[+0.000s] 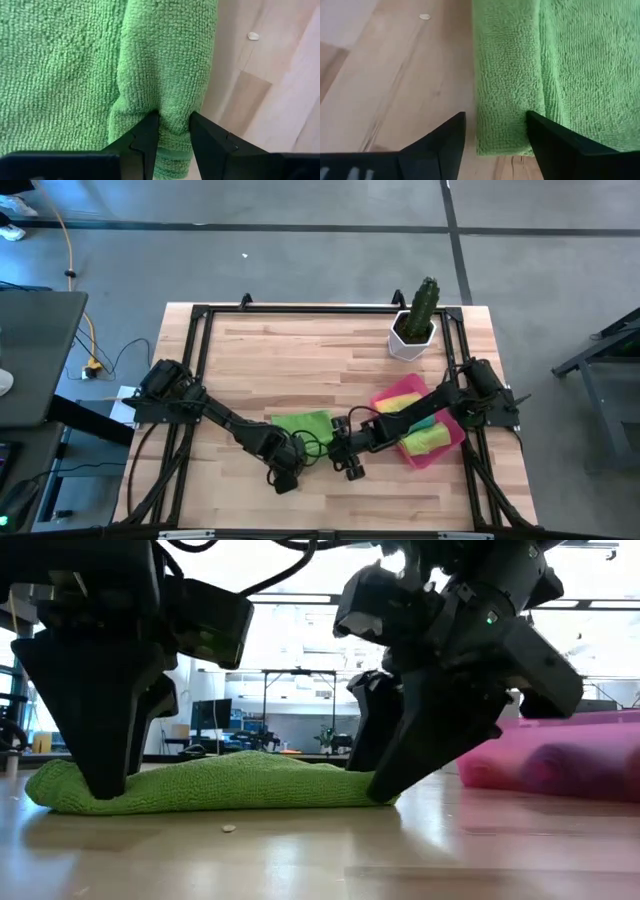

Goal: Roll microfiber towels into tight, uniform cylinder then place into a basket
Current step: Roll the green microfiber towel

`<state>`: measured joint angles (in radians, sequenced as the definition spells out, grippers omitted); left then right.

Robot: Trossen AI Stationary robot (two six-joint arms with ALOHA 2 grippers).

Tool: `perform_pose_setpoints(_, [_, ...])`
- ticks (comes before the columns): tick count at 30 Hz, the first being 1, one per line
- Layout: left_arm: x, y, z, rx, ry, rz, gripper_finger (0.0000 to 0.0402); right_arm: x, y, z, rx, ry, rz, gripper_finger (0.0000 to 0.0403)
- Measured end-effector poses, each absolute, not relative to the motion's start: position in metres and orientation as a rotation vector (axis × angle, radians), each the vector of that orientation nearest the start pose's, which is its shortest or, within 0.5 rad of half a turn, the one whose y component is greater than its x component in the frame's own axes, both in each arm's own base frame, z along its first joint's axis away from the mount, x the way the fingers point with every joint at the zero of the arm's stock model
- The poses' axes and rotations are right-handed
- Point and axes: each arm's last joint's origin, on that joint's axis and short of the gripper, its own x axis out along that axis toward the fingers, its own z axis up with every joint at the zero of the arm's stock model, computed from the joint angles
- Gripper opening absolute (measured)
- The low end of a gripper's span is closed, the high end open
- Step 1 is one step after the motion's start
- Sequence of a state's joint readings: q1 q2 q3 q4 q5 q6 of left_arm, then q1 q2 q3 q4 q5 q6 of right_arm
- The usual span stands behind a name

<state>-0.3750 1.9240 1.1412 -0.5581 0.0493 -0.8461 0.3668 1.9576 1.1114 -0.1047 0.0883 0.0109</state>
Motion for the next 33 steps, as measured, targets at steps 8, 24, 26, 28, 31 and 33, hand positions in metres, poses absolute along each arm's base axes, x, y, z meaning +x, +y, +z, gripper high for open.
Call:
perform_pose_setpoints(8, [0.330, -0.135, 0.127, -0.614, 1.377, 0.130, 0.0101, 0.361, 0.135, 0.110, -0.149, 0.975, 0.194, 0.0115])
perform_pose_setpoints(24, [0.313, -0.133, 0.174, -0.430, 1.246, 0.120, 0.0101, 0.372, 0.103, 0.110, 0.283, 1.044, 0.399, 0.0004])
perform_pose_setpoints(26, [0.310, -0.141, 0.182, -0.372, 1.180, 0.115, 0.0101, 0.375, 0.093, 0.110, 0.396, 1.055, 0.403, 0.0004])
perform_pose_setpoints(28, [0.305, -0.150, 0.184, -0.286, 1.132, 0.131, 0.0101, 0.377, 0.084, 0.110, 0.506, 1.079, 0.397, 0.0005])
perform_pose_setpoints(31, [0.299, -0.166, 0.185, -0.132, 1.056, 0.135, 0.0101, 0.378, 0.074, 0.110, 0.641, 1.112, 0.396, 0.0005])
perform_pose_setpoints(33, [0.295, -0.176, 0.182, -0.036, 1.019, 0.120, 0.0101, 0.378, 0.070, 0.110, 0.722, 1.139, 0.381, 0.0005])
